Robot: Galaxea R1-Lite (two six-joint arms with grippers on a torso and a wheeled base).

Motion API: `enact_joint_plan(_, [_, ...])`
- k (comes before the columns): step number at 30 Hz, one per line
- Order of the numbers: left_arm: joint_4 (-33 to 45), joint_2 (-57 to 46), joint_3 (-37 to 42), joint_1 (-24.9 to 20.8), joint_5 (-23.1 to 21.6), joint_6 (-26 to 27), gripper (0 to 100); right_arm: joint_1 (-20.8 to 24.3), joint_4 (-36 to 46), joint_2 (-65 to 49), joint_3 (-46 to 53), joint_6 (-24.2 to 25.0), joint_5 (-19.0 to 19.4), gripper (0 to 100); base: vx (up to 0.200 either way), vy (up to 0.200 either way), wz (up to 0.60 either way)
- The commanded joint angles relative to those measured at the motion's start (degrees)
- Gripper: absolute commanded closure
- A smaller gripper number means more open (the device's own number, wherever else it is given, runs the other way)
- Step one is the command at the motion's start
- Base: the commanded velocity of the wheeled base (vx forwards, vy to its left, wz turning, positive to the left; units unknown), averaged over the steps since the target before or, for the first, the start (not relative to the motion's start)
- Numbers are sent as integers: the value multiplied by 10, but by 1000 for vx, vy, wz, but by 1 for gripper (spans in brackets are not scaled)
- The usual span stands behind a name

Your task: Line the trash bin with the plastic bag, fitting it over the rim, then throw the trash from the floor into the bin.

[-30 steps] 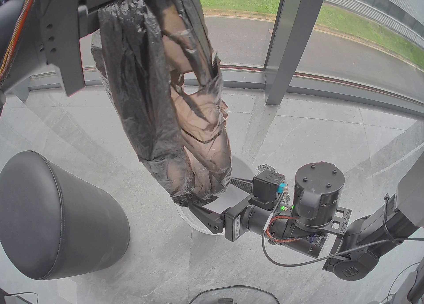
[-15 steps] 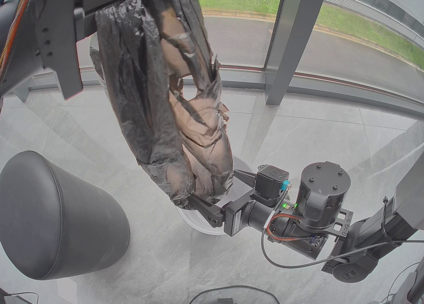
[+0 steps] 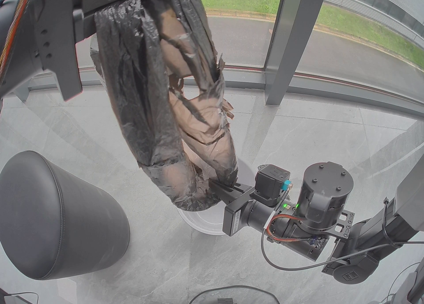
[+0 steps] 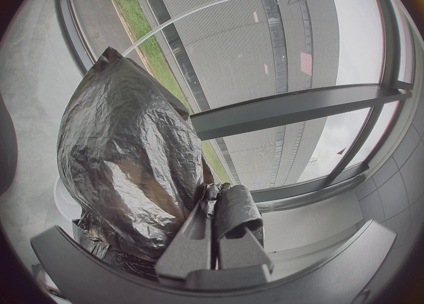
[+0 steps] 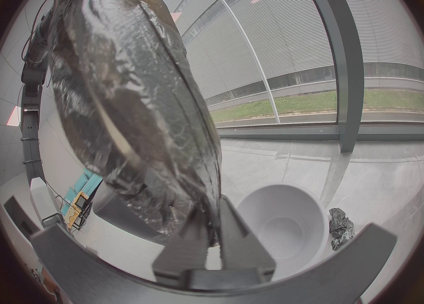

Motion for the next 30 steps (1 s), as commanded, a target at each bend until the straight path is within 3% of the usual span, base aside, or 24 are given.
enact_joint_plan(1, [0,-9,7,0,-2,0,100,0,-4,-6,2,-2,0,100,0,0,0])
enact_joint_plan(6, [0,-10,17,11,-2,1,100,-1,-2,-17,6,-2,0,100,0,0,0])
enact_joint_plan(10, [-1,-15,61,65,-8,5,100,-19,15,-38,15,-7,1,100,0,0,0])
enact_joint_plan(14, [-5,-40,151,105,-53,10,100,-52,141,-99,16,-5,9,100,0,0,0])
enact_joint_plan(15, [-5,-40,151,105,-53,10,100,-52,141,-99,16,-5,9,100,0,0,0])
enact_joint_plan(16, [-7,-51,179,114,-82,11,100,-67,192,-125,10,-1,24,100,0,0,0])
enact_joint_plan(17, [-10,-60,208,130,-119,11,100,-83,257,-159,-1,0,67,100,0,0,0])
enact_joint_plan(19, [-12,-66,226,142,-150,12,100,-96,318,-188,-18,4,109,100,0,0,0])
enact_joint_plan(20, [-12,-70,240,151,-182,12,100,-108,403,-217,-50,17,148,100,0,0,0])
enact_joint_plan(23, [-11,-72,251,160,-227,11,100,-124,588,-249,-143,68,211,100,0,0,0])
enact_joint_plan(26, [-10,-68,256,160,-260,12,100,-144,698,-252,-223,95,253,100,0,0,0])
enact_joint_plan(30, [-12,-61,278,161,-342,24,100,-147,775,-249,-287,101,263,100,0,0,0])
